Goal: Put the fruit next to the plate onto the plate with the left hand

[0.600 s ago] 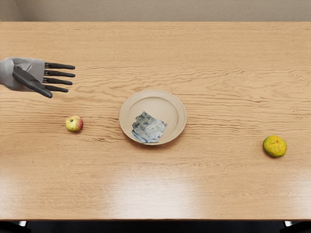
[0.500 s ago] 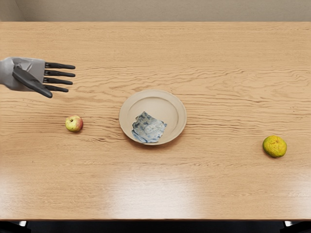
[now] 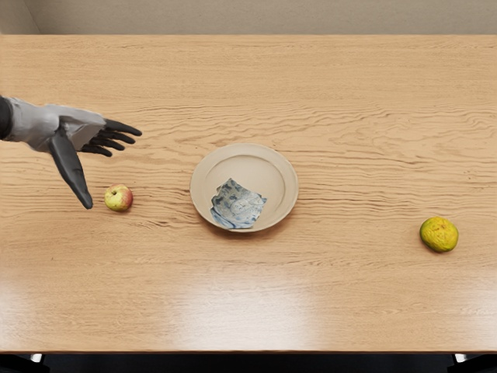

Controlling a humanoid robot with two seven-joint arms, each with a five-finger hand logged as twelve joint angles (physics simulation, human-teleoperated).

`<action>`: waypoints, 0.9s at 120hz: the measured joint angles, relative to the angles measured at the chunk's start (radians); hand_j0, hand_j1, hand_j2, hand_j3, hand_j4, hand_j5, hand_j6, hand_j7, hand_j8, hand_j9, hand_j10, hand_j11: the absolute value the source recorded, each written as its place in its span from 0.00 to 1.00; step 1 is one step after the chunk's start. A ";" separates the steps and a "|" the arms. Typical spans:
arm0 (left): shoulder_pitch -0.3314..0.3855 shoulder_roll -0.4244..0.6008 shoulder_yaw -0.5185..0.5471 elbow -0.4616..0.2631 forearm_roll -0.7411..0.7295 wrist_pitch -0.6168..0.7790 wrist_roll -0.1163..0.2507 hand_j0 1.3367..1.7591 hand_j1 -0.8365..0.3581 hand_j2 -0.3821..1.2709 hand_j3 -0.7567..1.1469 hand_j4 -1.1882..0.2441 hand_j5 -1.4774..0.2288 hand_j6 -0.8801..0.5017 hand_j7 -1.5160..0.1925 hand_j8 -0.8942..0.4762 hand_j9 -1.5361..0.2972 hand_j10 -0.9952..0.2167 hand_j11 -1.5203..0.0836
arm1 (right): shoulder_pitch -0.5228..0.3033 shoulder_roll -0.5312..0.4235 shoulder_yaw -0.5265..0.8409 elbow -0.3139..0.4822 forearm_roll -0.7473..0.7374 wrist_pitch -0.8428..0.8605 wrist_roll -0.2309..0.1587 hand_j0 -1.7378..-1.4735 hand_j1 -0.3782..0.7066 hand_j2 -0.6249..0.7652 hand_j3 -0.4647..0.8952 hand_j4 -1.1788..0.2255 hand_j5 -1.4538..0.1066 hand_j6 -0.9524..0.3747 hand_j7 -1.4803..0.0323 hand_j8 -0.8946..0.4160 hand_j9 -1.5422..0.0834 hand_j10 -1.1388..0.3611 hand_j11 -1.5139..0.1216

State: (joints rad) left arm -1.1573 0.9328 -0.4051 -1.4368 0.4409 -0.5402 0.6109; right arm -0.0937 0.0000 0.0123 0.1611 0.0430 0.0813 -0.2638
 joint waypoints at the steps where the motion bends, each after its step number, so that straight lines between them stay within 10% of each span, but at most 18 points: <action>1: 0.005 -0.002 0.000 -0.006 0.019 0.010 0.000 0.76 0.97 0.23 0.40 0.81 0.85 0.62 0.87 0.64 0.82 0.80 0.93 | 0.000 0.000 0.000 0.000 0.000 0.000 0.000 0.30 0.03 0.45 0.34 0.84 0.93 0.72 0.98 0.68 0.95 0.76 0.93; 37: 0.113 -0.119 0.027 -0.147 0.480 0.346 0.000 0.76 0.97 0.23 0.40 0.81 0.85 0.61 0.87 0.63 0.82 0.80 0.93 | 0.004 0.000 0.000 -0.001 0.000 0.000 0.000 0.30 0.03 0.45 0.34 0.84 0.93 0.72 0.98 0.68 0.95 0.76 0.93; 108: 0.134 -0.208 0.308 -0.189 0.634 0.751 0.000 0.76 0.96 0.24 0.40 0.80 0.84 0.61 0.86 0.63 0.82 0.79 0.92 | 0.011 0.000 0.000 -0.002 0.000 -0.001 0.000 0.30 0.03 0.45 0.34 0.84 0.93 0.72 0.98 0.68 0.95 0.76 0.93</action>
State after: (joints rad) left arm -1.0234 0.7247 -0.0973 -1.6263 1.0750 0.2105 0.6109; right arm -0.0829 0.0000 0.0123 0.1595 0.0429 0.0805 -0.2638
